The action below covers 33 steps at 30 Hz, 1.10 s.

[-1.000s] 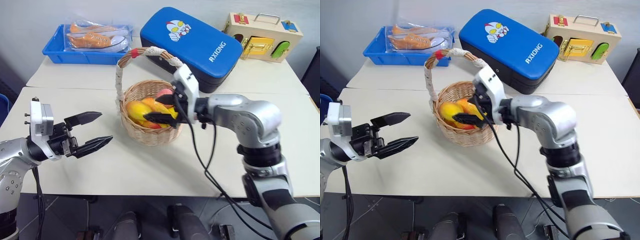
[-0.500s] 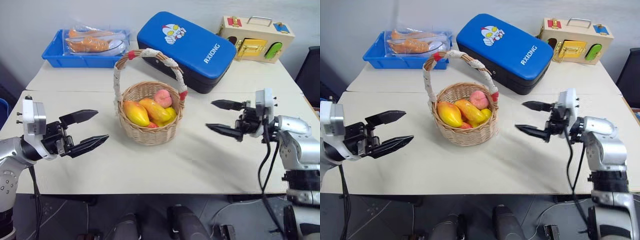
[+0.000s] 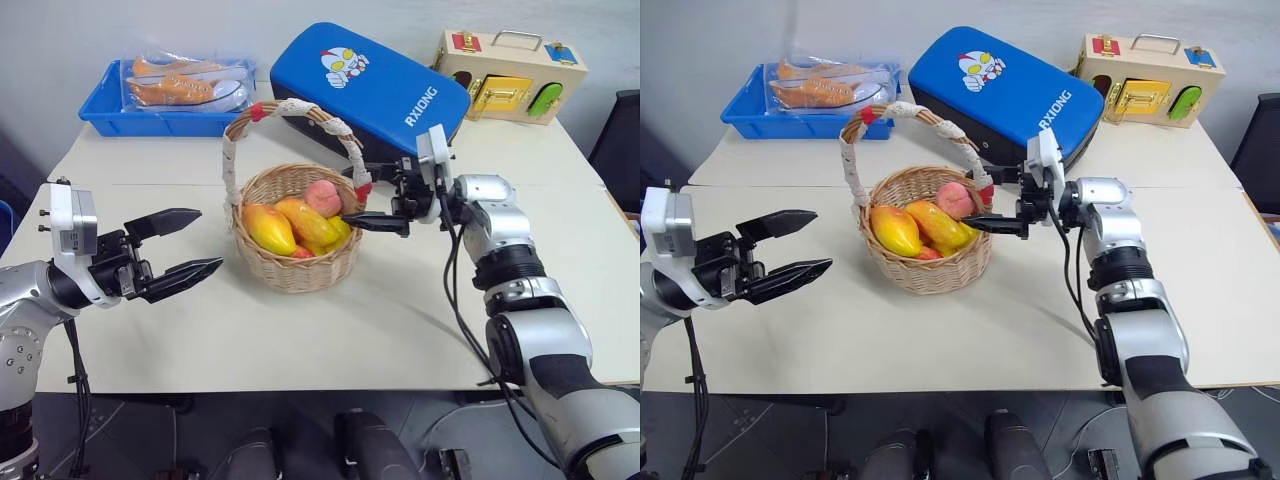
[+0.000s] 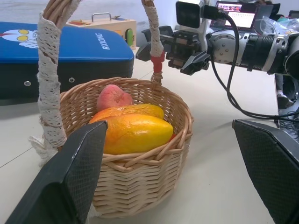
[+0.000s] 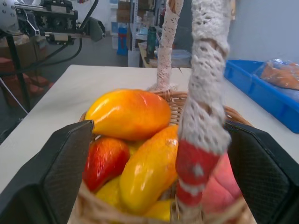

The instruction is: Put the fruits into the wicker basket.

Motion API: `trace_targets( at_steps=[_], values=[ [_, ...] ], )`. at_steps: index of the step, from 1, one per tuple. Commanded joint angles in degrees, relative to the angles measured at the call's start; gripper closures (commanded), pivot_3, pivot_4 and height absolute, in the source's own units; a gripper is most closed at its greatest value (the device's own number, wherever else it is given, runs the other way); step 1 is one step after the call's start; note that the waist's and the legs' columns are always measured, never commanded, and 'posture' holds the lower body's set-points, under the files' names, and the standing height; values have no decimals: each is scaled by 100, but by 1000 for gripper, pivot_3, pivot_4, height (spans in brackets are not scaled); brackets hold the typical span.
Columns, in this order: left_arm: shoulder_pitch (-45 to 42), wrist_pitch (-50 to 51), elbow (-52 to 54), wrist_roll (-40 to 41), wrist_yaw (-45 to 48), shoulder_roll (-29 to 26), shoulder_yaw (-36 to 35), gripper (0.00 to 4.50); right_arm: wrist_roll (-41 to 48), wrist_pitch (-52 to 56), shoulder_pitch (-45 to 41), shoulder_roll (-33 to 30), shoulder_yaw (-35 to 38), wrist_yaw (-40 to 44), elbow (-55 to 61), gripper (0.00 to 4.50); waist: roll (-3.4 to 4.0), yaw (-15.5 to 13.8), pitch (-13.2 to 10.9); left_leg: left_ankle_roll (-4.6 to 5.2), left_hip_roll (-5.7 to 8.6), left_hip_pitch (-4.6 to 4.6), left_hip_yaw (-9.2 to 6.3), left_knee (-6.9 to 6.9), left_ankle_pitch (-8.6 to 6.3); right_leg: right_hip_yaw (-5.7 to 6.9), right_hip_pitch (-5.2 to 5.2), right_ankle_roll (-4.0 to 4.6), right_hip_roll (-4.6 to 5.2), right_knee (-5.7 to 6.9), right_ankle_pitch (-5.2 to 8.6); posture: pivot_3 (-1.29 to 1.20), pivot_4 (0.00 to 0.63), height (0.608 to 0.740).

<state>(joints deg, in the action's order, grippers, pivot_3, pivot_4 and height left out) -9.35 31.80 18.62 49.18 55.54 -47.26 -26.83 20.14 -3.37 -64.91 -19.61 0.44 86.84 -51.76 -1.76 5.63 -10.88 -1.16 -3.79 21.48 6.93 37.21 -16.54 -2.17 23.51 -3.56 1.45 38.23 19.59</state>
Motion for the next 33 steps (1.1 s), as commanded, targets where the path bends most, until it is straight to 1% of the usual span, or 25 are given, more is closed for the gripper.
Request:
trace_targets(
  at_steps=[1,5,6,7,8,10,11,15,16,18,21,25,28,30,33],
  values=[
    [104,5,359,169,-142,52,-166,0,136,20,-288,77,237,112,-164,942,0,-3,0,0,0,0,-1,1,0,1,0,0,0,2,0,0,150,740],
    [293,26,527,226,-252,90,-257,0,31,35,-274,-41,185,286,-226,2251,0,-14,0,-1,0,0,-4,0,0,4,0,0,2,4,0,0,150,740],
    [320,26,551,238,-274,95,-262,0,6,55,-253,-82,170,328,-233,2674,0,-14,0,0,1,0,-4,-1,-1,4,0,0,2,4,0,0,150,740],
    [332,23,559,246,-288,94,-258,0,-11,58,-234,-113,165,341,-237,2941,0,-16,0,0,1,0,-4,-1,-1,4,0,0,2,4,0,0,150,740],
    [322,16,559,247,-304,96,-237,0,-10,56,-212,-149,173,362,-230,3363,0,-16,0,0,0,0,-4,-1,-1,5,0,0,2,4,0,0,150,740],
    [258,7,550,251,-307,104,-152,0,24,111,-132,-252,196,386,-108,4007,0,-16,0,-1,0,0,-5,-1,0,5,0,0,1,4,0,0,150,740],
    [212,5,543,249,-304,109,-103,0,58,171,-82,-313,216,408,-11,4241,0,-17,0,-1,1,0,-5,-1,0,5,0,1,1,4,0,0,150,740],
    [-52,-15,461,217,-239,137,158,0,286,675,336,-681,318,358,849,4278,0,-86,0,-1,1,0,-6,0,-1,6,-2,1,2,1,0,0,150,740],
    [-138,-26,438,207,-231,160,236,0,416,904,517,-799,392,278,1233,4278,0,-104,0,-1,3,2,-7,-1,-1,7,-3,0,3,-2,0,0,150,740],
    [-380,-59,344,162,-192,233,453,0,795,1562,1078,-1122,693,-133,2369,4278,0,-160,0,1,5,5,-11,0,-1,10,-5,0,6,-7,0,0,150,740],
    [-679,-103,206,91,-125,357,734,0,1295,2483,1926,-1583,1291,-964,3883,4278,1,-243,-1,1,4,13,-14,-2,-4,13,-3,0,5,-18,0,0,150,740],
    [-1064,-204,-155,-66,101,484,1069,0,1579,3297,2966,-2096,2242,-2207,5227,4278,3,-260,-2,0,4,15,-10,-4,-4,10,0,0,1,-24,0,0,150,740],
    [-1359,-306,-485,-202,314,542,1273,0,1759,3700,3490,-2212,2874,-3089,5830,4278,3,-229,-2,0,4,14,-1,-3,-2,2,-1,0,-2,-28,0,0,150,740],
    [-1586,-374,-704,-302,454,607,1430,0,1747,3871,3749,-2167,3304,-3802,6083,4278,3,-217,-2,2,4,11,12,-4,0,-5,-2,1,-5,-31,1,0,150,740],
    [-1839,-463,-975,-412,635,691,1589,0,1562,4034,4104,-2042,3600,-4713,6298,4278,3,-224,-2,3,5,9,18,-3,4,-14,-1,1,-8,-31,1,0,150,740]
  ],
)
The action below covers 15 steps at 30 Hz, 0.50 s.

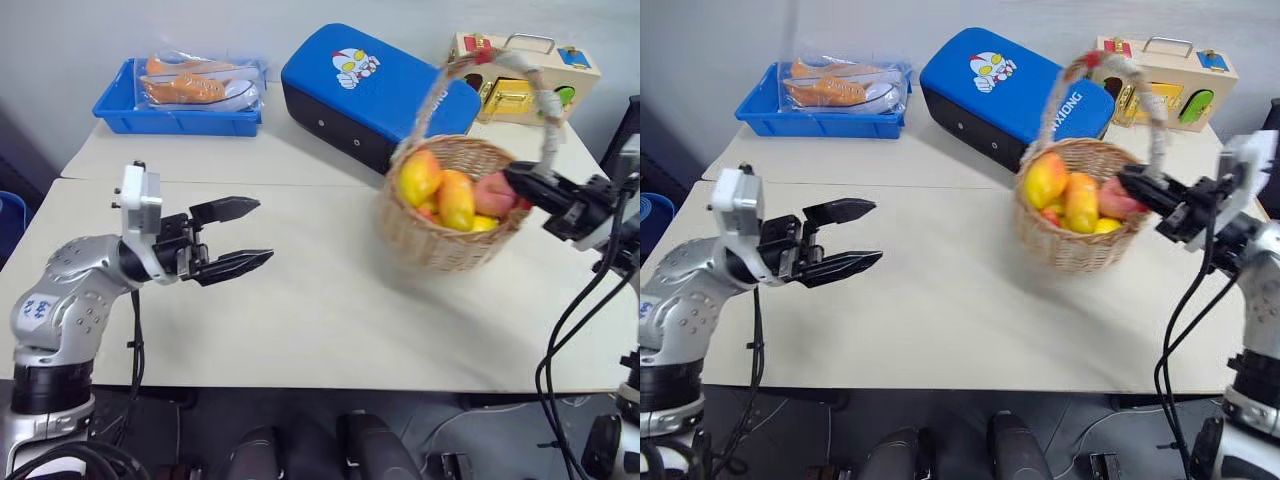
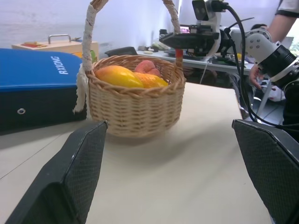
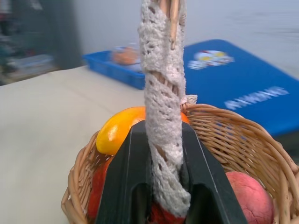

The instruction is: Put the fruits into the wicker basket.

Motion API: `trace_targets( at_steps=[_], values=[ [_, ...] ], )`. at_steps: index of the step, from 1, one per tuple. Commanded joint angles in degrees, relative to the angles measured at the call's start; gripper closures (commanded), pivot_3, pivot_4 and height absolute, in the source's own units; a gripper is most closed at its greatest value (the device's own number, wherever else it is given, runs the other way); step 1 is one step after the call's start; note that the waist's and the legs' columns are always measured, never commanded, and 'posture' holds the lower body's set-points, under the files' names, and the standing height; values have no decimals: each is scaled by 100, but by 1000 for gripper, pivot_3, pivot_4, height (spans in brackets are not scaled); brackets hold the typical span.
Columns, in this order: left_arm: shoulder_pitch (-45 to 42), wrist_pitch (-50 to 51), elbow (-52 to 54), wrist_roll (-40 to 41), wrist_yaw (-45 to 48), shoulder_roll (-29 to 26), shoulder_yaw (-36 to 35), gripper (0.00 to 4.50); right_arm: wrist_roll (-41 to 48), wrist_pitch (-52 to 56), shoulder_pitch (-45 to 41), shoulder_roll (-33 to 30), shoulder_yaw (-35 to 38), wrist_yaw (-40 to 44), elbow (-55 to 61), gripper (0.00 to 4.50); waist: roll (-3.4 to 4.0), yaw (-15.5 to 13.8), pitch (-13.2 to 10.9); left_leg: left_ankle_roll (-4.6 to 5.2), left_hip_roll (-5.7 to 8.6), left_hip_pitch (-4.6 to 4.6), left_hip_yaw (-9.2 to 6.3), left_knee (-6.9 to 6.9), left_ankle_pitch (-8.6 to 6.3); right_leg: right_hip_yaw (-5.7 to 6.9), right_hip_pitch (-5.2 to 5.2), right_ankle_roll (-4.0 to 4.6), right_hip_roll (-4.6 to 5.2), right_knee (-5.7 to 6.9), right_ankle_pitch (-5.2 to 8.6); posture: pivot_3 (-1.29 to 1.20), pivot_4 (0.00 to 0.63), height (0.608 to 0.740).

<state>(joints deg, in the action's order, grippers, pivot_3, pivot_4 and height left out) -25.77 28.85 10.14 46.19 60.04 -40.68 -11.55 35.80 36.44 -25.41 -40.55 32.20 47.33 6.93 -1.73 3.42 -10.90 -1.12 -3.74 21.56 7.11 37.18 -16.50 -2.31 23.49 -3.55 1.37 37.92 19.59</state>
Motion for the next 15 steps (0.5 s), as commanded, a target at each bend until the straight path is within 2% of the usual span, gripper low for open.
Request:
trace_targets(
  at_steps=[1,4,9,11,12,15],
  values=[
    [-245,-189,-184,-141,224,54,91,0,-55,63,256,72,430,-932,475,4278,0,-3,0,0,0,0,2,-1,0,-3,0,0,0,-1,0,0,150,740],
    [-344,-230,-286,-202,309,98,141,0,-172,-87,423,253,451,-1429,392,4278,0,-2,0,0,-1,-1,3,-2,0,-6,1,-1,-2,-1,0,0,150,740],
    [-405,-243,-336,-260,367,130,130,0,-284,-522,611,406,490,-1669,73,4278,2,-9,0,0,-2,-3,15,-2,1,-17,6,-1,-5,1,0,0,150,740],
    [-391,-231,-313,-263,378,107,94,0,-74,-568,788,458,531,-1485,24,3546,2,-18,0,1,-1,-2,15,-1,1,-18,5,-2,-5,-1,0,0,150,740],
    [-383,-227,-305,-266,384,98,81,0,67,-460,870,441,526,-1382,39,3326,2,-20,0,1,-1,-3,14,-1,0,-18,3,-2,-5,-2,0,0,150,740],
    [-316,-207,-286,-288,438,1,22,0,18,-605,1272,227,455,-1073,248,2332,2,-29,0,2,-1,-2,15,-3,0,-19,4,-3,-5,-2,0,0,150,740]
  ],
)
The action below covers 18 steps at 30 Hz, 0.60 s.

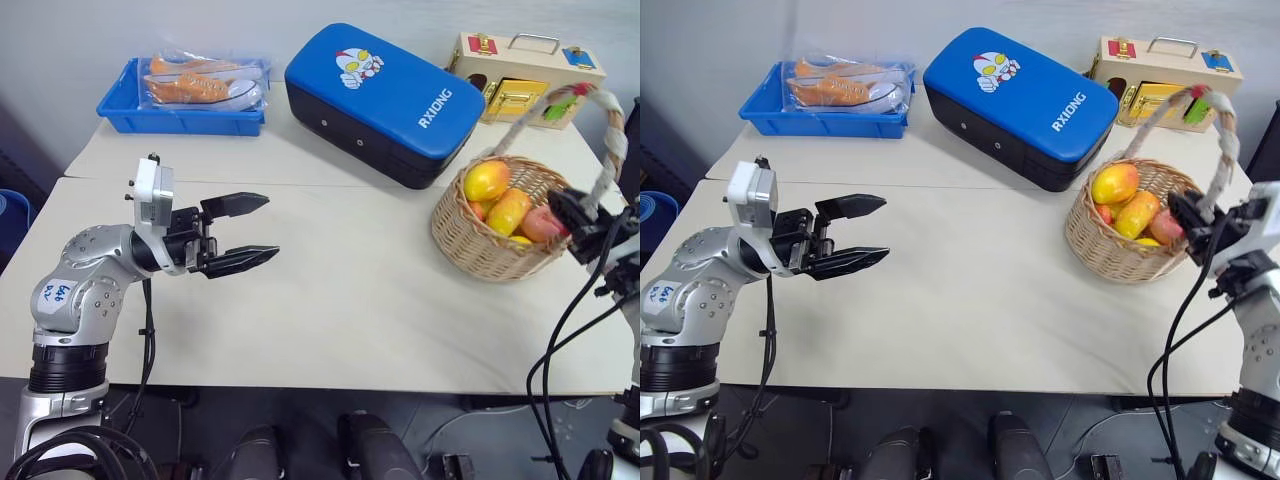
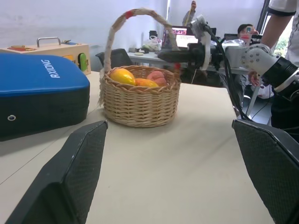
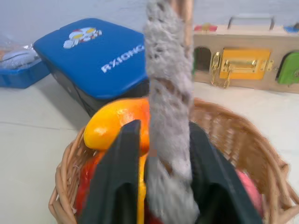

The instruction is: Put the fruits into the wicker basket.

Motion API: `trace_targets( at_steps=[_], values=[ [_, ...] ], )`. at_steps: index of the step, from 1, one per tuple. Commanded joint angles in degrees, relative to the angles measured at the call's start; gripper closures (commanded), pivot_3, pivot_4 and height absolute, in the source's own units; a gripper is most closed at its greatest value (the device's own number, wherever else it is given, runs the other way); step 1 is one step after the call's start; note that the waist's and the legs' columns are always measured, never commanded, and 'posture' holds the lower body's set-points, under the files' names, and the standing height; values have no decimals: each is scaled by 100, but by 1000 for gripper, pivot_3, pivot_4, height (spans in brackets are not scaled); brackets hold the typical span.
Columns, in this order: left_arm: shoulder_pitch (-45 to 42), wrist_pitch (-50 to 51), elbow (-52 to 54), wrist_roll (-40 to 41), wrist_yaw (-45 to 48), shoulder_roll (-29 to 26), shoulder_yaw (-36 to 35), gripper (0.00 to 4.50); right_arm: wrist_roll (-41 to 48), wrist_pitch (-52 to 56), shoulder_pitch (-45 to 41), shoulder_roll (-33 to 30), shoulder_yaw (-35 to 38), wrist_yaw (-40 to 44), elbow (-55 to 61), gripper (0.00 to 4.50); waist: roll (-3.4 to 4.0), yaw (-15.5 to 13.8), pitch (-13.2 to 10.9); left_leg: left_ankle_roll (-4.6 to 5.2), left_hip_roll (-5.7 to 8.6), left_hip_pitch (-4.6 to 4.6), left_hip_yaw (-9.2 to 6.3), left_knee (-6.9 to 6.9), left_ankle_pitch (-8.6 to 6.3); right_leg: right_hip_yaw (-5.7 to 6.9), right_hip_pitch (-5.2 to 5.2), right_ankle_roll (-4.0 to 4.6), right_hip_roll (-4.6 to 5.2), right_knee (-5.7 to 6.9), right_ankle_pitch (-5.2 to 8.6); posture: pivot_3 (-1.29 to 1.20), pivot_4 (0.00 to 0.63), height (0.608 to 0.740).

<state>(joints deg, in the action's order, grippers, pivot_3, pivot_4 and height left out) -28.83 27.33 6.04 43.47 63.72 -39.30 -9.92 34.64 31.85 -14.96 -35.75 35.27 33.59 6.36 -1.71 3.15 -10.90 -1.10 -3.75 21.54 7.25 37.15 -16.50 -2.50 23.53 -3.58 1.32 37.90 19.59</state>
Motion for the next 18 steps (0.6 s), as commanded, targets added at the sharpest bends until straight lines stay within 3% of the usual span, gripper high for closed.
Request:
trace_targets(
  at_steps=[1,7,12,15,18],
  values=[
    [15,-44,117,-10,84,-171,-181,0,169,-186,345,-325,213,411,372,1985,0,-4,0,0,0,0,0,1,0,0,0,0,0,0,0,0,150,740],
    [602,-113,-78,-139,125,-397,-467,0,155,-1218,1156,-541,764,1390,382,19,1,12,1,1,-1,-9,1,-6,-2,-1,-6,-2,-2,-3,1,0,150,740],
    [1422,-718,-205,-783,-43,-565,-686,0,-251,-2438,1999,-982,713,2856,-100,19,1,10,0,1,-3,-14,5,-6,-4,-6,-11,-2,-7,-9,1,0,150,740],
    [1930,-1105,-90,-1201,-27,-731,-746,0,-58,-2518,2346,-1301,415,3791,-54,19,0,13,1,8,-3,-19,4,-5,-8,-7,-21,-2,-5,-16,1,0,150,740],
    [2401,-1409,33,-1429,-101,-786,-898,0,115,-2496,2250,-1333,13,4131,125,19,0,33,1,15,-5,-33,9,-9,-13,-12,-30,-2,-3,-16,1,0,150,740]
  ],
)
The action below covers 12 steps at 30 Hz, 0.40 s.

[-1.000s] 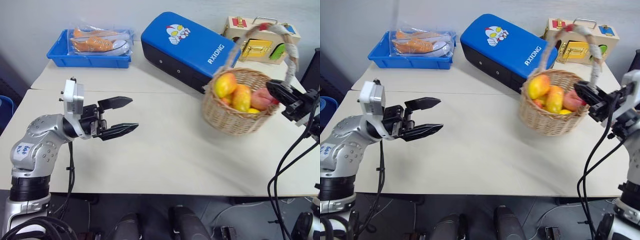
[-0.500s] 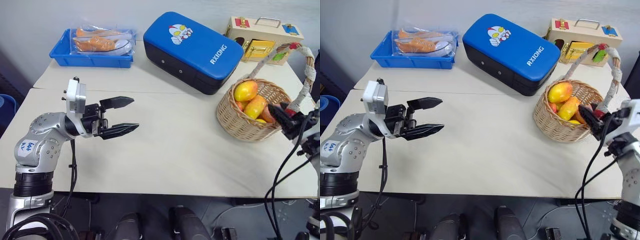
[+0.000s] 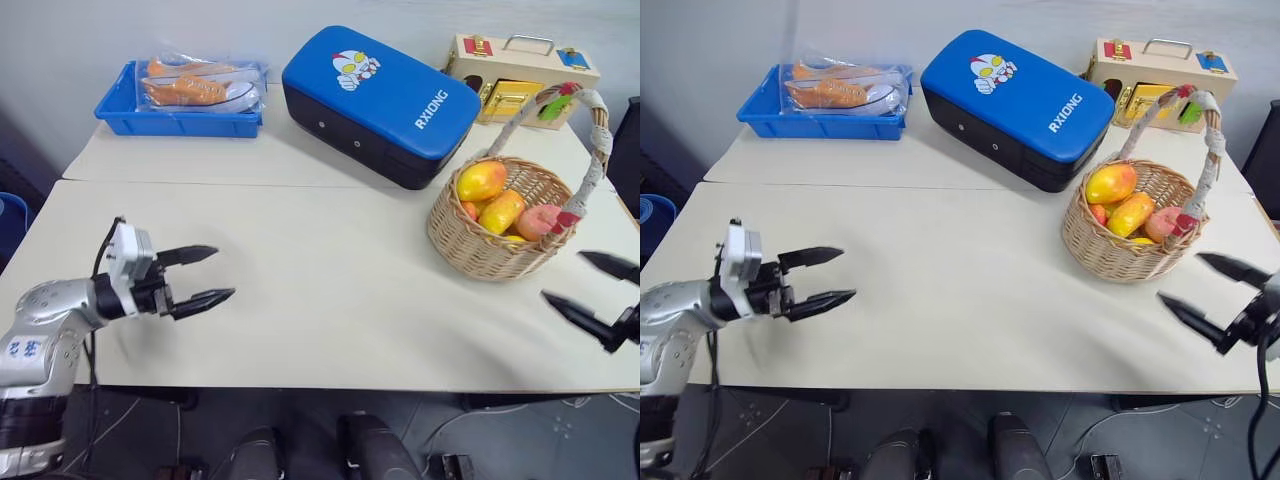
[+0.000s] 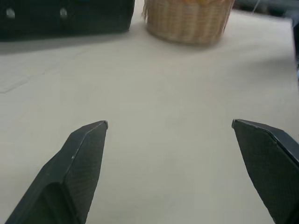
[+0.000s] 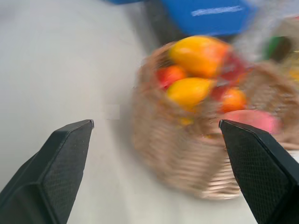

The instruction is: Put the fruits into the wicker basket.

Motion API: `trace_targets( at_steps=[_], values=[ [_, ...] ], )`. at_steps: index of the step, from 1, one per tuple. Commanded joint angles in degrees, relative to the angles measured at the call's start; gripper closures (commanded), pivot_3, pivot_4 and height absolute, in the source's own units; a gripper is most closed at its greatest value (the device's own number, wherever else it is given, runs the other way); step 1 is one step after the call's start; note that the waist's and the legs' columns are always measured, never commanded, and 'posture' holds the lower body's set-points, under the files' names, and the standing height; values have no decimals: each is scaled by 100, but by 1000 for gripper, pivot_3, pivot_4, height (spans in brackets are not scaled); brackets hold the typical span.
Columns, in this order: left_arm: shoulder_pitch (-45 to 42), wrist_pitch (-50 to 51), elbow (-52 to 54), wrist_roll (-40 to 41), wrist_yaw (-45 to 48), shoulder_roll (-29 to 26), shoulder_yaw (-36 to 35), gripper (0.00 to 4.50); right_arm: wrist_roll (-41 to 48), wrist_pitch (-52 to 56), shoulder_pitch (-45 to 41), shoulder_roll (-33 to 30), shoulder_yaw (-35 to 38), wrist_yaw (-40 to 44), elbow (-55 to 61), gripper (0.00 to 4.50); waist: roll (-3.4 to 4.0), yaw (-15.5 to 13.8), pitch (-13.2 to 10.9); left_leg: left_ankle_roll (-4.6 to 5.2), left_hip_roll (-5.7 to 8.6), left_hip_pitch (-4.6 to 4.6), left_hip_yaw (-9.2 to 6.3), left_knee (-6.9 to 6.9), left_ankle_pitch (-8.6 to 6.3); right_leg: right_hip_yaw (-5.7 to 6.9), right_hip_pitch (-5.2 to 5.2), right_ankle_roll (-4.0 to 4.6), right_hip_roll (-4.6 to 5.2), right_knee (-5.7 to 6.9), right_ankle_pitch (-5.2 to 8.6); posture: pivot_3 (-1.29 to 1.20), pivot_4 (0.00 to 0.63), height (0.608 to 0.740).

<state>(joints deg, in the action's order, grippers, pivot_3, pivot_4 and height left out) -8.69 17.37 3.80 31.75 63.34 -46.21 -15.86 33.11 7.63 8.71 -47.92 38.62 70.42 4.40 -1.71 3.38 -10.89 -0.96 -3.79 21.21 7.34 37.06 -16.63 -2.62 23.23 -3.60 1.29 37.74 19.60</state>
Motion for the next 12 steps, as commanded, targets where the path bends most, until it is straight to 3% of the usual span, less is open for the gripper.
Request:
trace_targets(
  at_steps=[1,4,7,12],
  values=[
    [562,-598,310,-339,-158,-34,-429,0,159,-234,-268,-53,-652,552,355,19,0,18,0,1,-1,-3,1,-1,-2,-1,-1,0,0,0,0,0,150,740],
    [1130,-996,584,-566,-488,162,-730,0,-189,-529,-1148,450,-1732,419,199,19,-16,125,3,16,-8,-5,-2,-1,-14,1,-2,1,0,3,0,0,150,740],
    [1465,-1017,806,-558,-599,239,-825,0,-457,-875,-1695,720,-2358,559,-160,19,-11,81,1,16,-3,2,-12,-2,-15,10,3,2,7,7,0,0,150,740],
    [1647,-968,1007,-554,-758,244,-800,0,-642,-1317,-2488,909,-2873,850,-994,19,-11,-2,1,16,2,6,-12,6,-17,17,1,2,15,0,0,0,150,740]
  ],
)
